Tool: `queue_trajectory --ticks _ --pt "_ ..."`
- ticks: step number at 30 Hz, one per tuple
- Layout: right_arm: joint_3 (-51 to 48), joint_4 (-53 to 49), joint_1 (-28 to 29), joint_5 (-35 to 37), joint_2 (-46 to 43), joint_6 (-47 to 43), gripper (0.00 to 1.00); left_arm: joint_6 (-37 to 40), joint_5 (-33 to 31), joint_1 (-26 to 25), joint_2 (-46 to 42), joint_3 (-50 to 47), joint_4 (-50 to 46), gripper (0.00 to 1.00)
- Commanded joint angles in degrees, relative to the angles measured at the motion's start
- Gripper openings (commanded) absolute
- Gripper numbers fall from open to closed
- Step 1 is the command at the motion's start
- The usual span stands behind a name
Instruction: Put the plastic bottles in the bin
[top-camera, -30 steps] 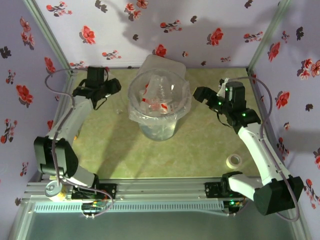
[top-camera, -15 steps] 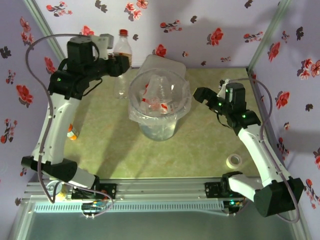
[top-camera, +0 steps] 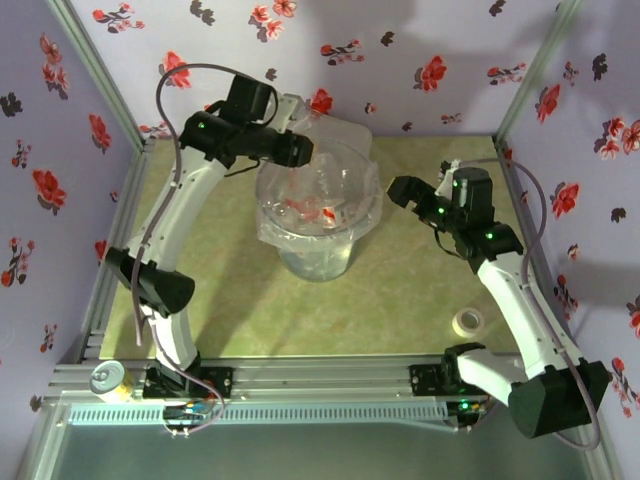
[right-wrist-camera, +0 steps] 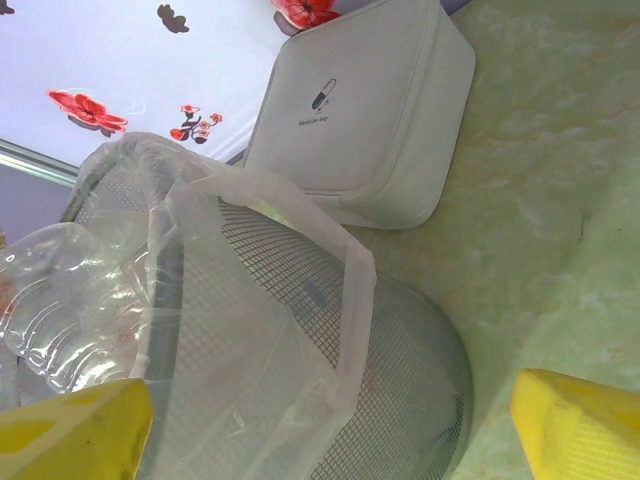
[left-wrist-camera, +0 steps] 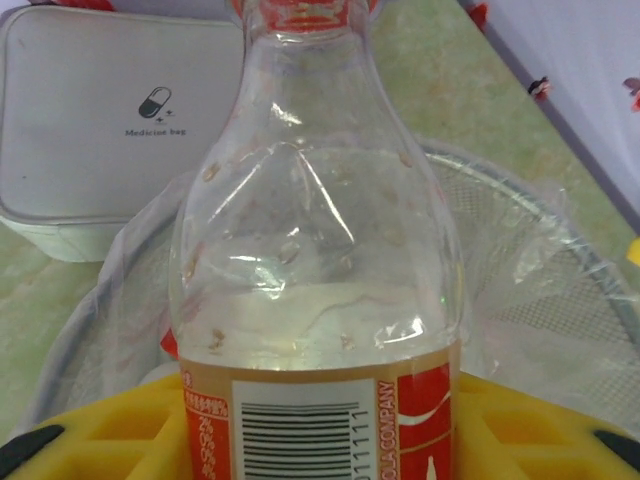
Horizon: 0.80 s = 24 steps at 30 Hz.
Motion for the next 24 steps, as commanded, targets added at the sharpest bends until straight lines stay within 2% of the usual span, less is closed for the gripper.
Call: queue_trajectory --ticks 1,6,8,10,16,19,24 --pt "-0.65 0.09 -0.34 0.29 -0.5 -0.41 0.93 3.44 -4.8 -0.7 0.31 2.34 -6.01 0.48" --pt "-0.85 1.3 -0.38 -0.25 0.56 -0.06 0.93 3.54 -4.94 -0.88 -0.03 2.43 -5.56 0.76" --pt "-0.94 1.72 -0.33 -0.59 0.88 0.22 0.93 3.18 -4.54 -0.88 -0.62 2.43 -4.19 0.83" --pt "-0.91 1.85 -0.34 -0.7 0.95 0.26 0.93 2.87 -4.58 -0.92 -1.28 2.43 -2.54 0.85" --pt "-0.96 1.24 -0.32 -0.38 0.73 -0.09 0.93 2.75 -9.09 -0.88 -2.22 2.78 1.81 0.85" --pt "-1.09 1.24 -0.34 -0.4 0.59 -0.13 0.93 3.06 -11.75 -0.79 -1.78 2.35 3.68 0.8" --pt "-1.17 0.61 -0.33 -0.26 0.18 -0.39 0.93 2.77 -12.28 -0.88 0.13 1.98 1.63 0.55"
